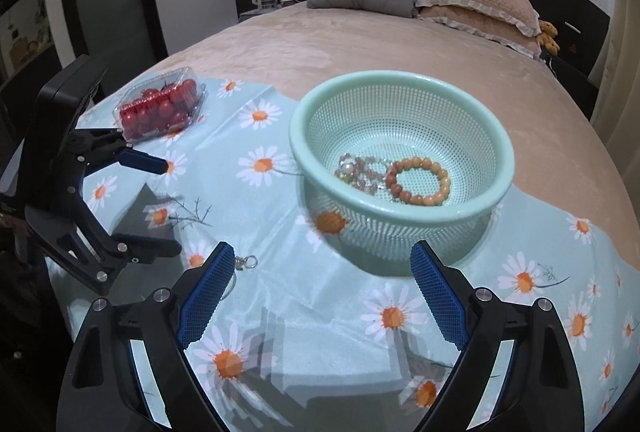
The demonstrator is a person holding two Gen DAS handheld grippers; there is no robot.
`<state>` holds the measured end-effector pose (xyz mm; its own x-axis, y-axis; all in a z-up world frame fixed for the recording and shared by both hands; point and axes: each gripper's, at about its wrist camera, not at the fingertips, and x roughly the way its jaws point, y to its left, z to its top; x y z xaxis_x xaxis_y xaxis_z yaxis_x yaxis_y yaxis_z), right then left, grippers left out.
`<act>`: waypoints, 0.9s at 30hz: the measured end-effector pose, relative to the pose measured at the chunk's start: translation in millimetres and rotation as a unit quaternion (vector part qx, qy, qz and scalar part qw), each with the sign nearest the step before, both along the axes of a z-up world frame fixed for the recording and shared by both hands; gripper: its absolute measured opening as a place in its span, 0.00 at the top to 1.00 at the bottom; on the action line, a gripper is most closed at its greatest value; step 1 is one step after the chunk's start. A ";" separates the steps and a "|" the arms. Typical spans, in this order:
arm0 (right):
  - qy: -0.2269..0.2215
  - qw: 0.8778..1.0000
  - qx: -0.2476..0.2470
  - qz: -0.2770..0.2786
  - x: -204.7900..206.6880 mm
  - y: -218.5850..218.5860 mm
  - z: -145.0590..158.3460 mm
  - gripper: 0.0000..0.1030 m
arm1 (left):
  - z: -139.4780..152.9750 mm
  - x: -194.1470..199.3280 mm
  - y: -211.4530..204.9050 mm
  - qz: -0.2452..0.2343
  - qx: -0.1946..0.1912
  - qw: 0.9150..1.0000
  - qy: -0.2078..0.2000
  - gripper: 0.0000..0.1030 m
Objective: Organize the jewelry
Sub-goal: 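Grasp the silver hoop with the left tool while the right tool grasps a small charm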
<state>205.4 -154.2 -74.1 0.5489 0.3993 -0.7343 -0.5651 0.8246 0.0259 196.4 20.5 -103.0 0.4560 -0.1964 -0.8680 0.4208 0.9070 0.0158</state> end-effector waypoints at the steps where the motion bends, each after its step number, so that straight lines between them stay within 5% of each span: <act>1: 0.001 1.000 0.000 0.005 -3.1 1.3 -4.9 0.17 | -4.4 -0.2 -3.9 -0.002 0.003 1.000 0.004 0.06; 8: 0.029 1.000 -0.007 0.003 -3.0 0.8 -29.6 0.17 | -25.7 -0.1 -20.0 -0.026 -0.013 0.999 0.024 0.14; 13: 0.026 1.000 -0.004 0.003 -0.1 3.5 -31.5 0.17 | -33.0 5.9 -18.1 -0.008 -0.015 1.000 0.012 0.51; 15: 0.018 1.000 -0.001 0.013 0.7 9.7 -31.1 0.17 | -33.3 6.7 -16.2 -0.010 -0.010 1.000 0.014 0.87; 17: 0.012 1.000 -0.002 0.027 1.0 19.7 -32.7 0.18 | -32.6 5.0 -13.8 -0.019 -0.022 0.999 0.026 0.96; 20: 0.003 0.999 -0.008 0.053 -0.5 38.7 -37.5 0.19 | -31.3 -1.5 -6.4 -0.028 -0.026 0.999 0.034 0.98; 22: -0.005 0.997 -0.009 0.074 -2.0 50.0 -41.0 0.25 | -30.6 -4.6 -1.8 -0.029 -0.029 0.998 0.038 0.98; 26: 0.022 0.995 -0.035 0.093 4.6 71.0 -62.5 0.64 | -28.3 -13.3 7.1 -0.031 -0.025 0.998 0.043 0.98; 27: 0.031 0.995 -0.035 0.087 6.7 72.6 -68.0 0.67 | -27.2 -15.6 9.6 -0.030 -0.021 0.998 0.043 0.98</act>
<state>212.1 -81.5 -142.2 0.4289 0.4307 -0.7941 -0.6984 0.7156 0.0109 180.7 30.1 -130.2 0.3663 -0.2594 -0.8936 0.4734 0.8787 -0.0610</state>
